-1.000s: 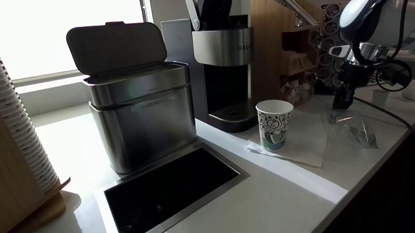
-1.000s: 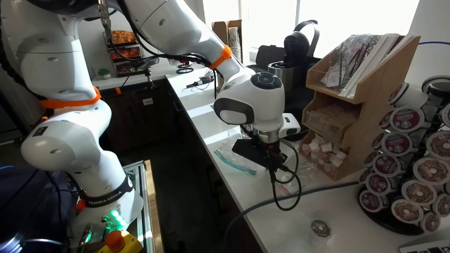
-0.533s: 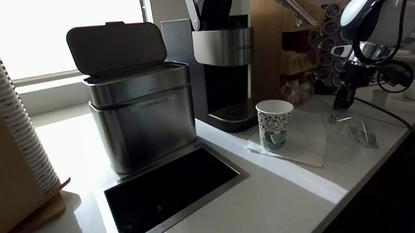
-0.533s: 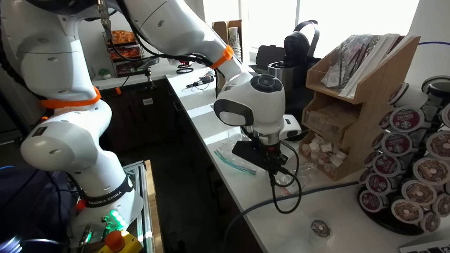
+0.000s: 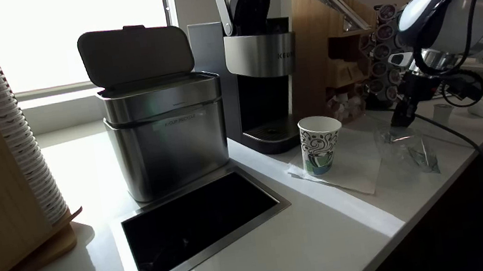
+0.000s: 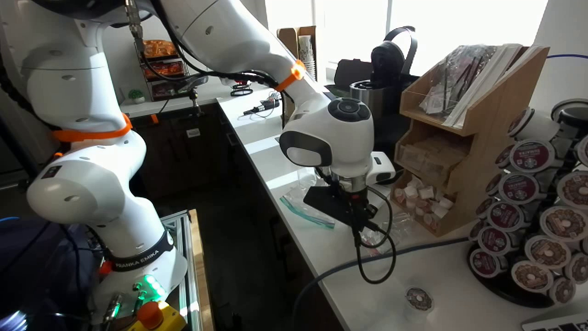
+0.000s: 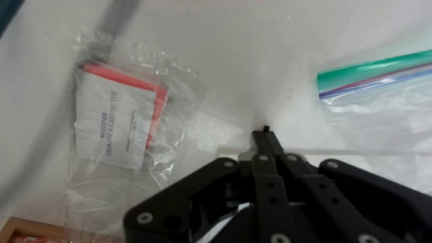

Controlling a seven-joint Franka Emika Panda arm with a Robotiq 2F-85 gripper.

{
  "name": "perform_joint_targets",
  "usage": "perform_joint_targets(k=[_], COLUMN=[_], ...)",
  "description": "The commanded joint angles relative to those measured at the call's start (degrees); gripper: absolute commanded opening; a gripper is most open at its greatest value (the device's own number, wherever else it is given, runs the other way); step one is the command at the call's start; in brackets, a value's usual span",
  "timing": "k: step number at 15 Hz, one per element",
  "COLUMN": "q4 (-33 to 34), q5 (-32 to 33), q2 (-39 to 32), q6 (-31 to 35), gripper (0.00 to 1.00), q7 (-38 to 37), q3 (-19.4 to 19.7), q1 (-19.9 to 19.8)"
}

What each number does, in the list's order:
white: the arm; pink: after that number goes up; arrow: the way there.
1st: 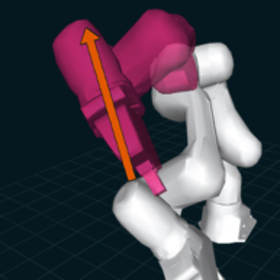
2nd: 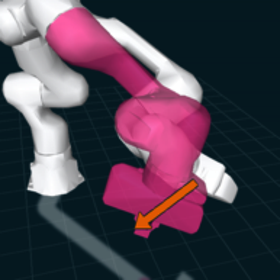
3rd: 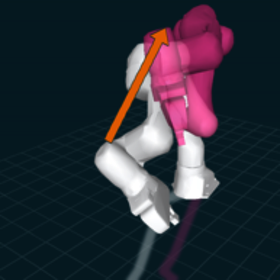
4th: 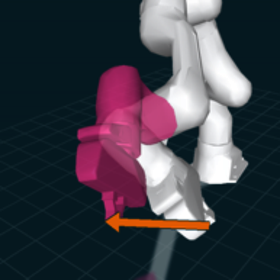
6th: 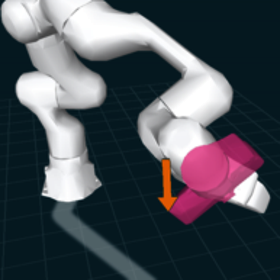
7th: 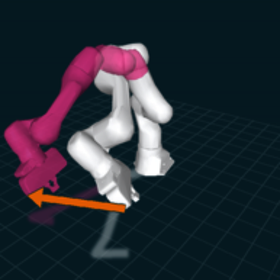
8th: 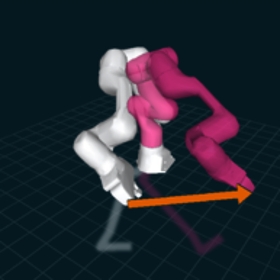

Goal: Put the black straw in the coffee cup on the left.

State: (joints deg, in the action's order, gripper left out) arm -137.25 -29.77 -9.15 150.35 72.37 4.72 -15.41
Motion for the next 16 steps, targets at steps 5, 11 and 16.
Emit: perform_joint_targets(k=[5,11,16], q4=[-1.4,-1.7,-2.2], q5=[9.8,14.1,13.5], q2=[-0.8,-0.1,2.1], q6=[-0.9,-1.1,-0.6], gripper=[0.00,0.00,0.00], q7=[-4.3,-7.2,-6.8], q3=[1.9,2.0,1.7], q1=[0.4,0.6,0.4])
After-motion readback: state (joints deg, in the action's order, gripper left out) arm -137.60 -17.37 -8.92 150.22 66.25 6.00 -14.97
